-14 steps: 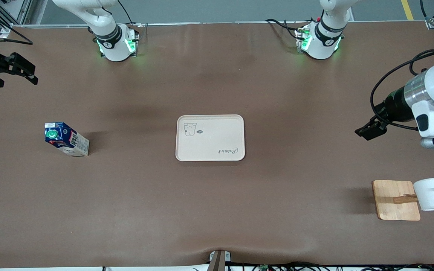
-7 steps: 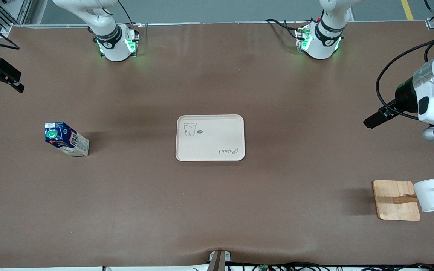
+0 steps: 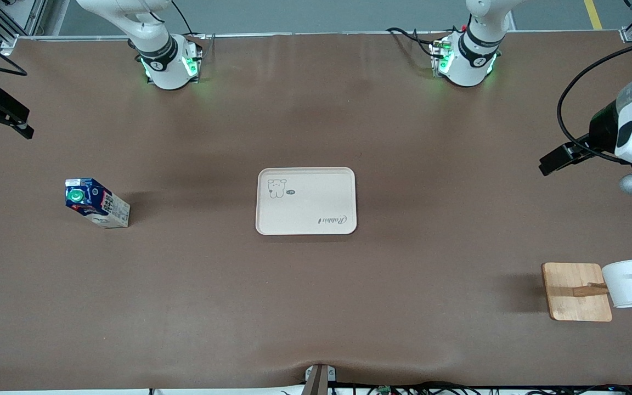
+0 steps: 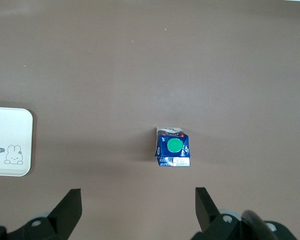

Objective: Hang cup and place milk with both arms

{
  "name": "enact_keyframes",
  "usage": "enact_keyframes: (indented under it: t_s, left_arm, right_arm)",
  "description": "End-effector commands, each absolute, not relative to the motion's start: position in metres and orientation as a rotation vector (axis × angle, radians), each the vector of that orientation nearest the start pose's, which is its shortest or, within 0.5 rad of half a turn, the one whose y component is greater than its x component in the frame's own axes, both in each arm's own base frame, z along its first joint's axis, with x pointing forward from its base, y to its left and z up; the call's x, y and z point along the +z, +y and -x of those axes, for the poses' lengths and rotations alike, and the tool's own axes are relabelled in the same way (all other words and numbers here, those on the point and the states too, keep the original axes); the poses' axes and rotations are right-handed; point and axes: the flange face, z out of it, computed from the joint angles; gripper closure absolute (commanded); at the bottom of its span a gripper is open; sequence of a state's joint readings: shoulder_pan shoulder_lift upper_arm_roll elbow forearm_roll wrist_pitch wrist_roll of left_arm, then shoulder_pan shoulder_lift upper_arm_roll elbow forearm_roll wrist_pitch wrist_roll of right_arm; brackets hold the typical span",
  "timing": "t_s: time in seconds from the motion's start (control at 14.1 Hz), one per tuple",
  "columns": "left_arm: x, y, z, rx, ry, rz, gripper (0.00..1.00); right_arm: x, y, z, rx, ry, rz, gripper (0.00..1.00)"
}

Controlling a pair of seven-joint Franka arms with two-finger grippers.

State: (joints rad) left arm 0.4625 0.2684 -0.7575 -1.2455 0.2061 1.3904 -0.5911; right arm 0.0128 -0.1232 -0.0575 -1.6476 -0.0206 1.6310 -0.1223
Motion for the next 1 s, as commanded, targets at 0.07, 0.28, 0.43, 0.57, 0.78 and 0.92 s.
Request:
enact_keyframes:
  t_s: [0.07, 0.28, 0.43, 0.57, 0.78, 0.92]
  left_arm:
    - [0.658, -0.073, -0.58, 0.008, -0.483, 3.01, 0.0]
    - [0.657, -0.073, -0.574, 0.058, -0.477, 2.994, 0.0]
    - [0.657, -0.08, -0.571, 0.055, -0.468, 2.991, 0.0]
    - [0.657, -0.085, -0.57, 0.044, -0.474, 2.972, 0.0]
    - [0.655, -0.074, -0.566, 0.038, -0.434, 2.994, 0.0]
    - [0.651, -0.072, -0.56, 0.005, -0.417, 3.004, 0.0]
  right_arm:
    - [0.665, -0.027, -0.522, -0.152, -0.118, 3.159, 0.0]
    - [0.666, -0.026, -0.522, -0.157, -0.121, 3.159, 0.0]
    - [0.666, -0.028, -0.522, -0.155, -0.116, 3.16, 0.0]
    - [0.666, -0.029, -0.522, -0.157, -0.113, 3.16, 0.0]
    - [0.666, -0.03, -0.522, -0.157, -0.111, 3.161, 0.0]
    - [0.666, -0.03, -0.522, -0.157, -0.111, 3.161, 0.0]
